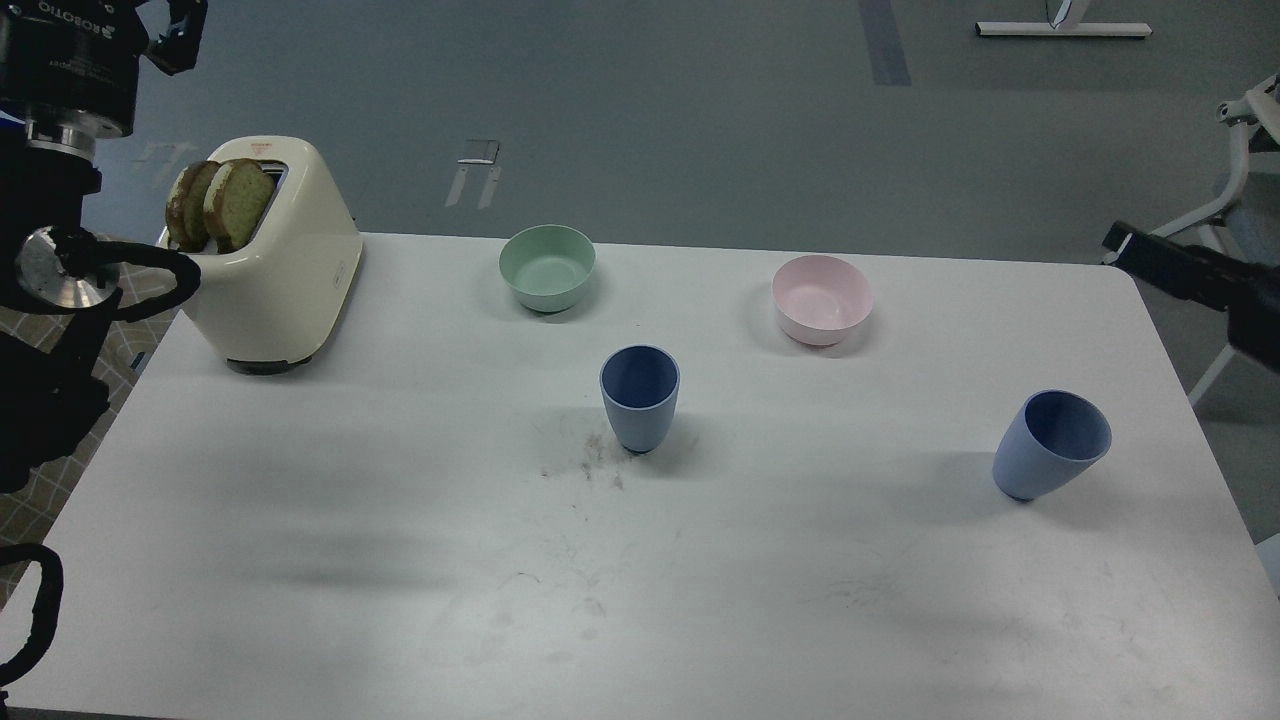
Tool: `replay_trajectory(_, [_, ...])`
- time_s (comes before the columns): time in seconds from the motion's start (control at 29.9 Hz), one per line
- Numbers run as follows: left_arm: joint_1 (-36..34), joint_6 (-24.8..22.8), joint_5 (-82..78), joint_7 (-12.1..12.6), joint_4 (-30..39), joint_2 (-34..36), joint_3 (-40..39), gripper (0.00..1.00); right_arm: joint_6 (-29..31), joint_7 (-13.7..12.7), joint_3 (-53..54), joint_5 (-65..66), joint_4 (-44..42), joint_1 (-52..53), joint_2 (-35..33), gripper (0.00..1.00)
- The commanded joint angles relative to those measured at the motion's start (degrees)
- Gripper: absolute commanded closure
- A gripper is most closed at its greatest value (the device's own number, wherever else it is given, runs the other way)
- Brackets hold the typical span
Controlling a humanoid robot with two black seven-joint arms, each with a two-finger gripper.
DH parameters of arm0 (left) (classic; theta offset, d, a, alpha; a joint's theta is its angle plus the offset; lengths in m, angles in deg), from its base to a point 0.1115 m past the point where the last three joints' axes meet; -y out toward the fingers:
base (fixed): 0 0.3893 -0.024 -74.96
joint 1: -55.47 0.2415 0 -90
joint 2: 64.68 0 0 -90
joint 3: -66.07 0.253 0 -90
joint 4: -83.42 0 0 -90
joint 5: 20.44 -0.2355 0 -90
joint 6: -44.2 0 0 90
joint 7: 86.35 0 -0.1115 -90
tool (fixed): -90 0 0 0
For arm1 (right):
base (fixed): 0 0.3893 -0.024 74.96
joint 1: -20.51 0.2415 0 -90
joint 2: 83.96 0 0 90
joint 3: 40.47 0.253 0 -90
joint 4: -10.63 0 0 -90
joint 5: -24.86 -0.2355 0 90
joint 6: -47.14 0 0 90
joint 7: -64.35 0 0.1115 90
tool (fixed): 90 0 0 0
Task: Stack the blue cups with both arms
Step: 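Reach the right gripper to the other blue cup and grasp it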
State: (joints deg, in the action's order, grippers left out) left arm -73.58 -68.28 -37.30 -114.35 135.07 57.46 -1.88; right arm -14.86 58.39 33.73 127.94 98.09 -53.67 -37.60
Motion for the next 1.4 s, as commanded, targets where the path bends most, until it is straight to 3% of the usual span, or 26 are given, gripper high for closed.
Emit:
replay_trajectory(0.0, [1.1, -0.2, -0.1, 0.0, 0.1, -0.7, 0.3, 0.02, 0.0, 0.3, -3.8, 0.8, 0.1, -0.7, -3.4, 0.0])
replay_trajectory(0.17, [1.6, -2.4, -0.1, 0.0, 0.2, -0.7, -0.4, 0.02, 0.0, 3.7, -8.2, 0.9, -0.4, -1.4, -5.0, 0.0])
replay_trajectory(0.43, [1.3, -2.1, -0.3, 0.0, 0.1, -0.7, 0.3, 0.02, 0.0, 3.7, -8.2, 3.5, -0.7, -4.5, -5.0, 0.0])
replay_trajectory(0.57, [1.4, -1.8, -0.3, 0.0, 0.1, -0.8, 0.3, 0.02, 0.0, 3.8, -8.3, 7.7, -1.0, -5.2, -4.8, 0.05])
replay_trajectory(0.63, [1.4, -1.8, -0.3, 0.0, 0.1, -0.8, 0.3, 0.02, 0.0, 3.7, -8.2, 7.8, -1.7, -5.2, -4.3, 0.1])
replay_trajectory(0.77, [1.5, -1.8, -0.4, 0.0, 0.0, -0.8, 0.3, 0.02, 0.0, 3.7, -8.2, 8.1, -2.2, -5.1, -3.9, 0.29])
replay_trajectory(1.2, [1.4, -1.8, -0.6, 0.0, -0.6, -0.8, 0.4, 0.02, 0.0, 3.5, -9.0, 11.0, -3.0, -5.2, -1.3, 0.39])
replay_trajectory(1.37, [1.2, -1.8, -0.7, 0.0, -0.7, -0.8, 0.4, 0.02, 0.0, 3.5, -9.1, 11.2, -2.8, -5.3, -1.3, 0.59])
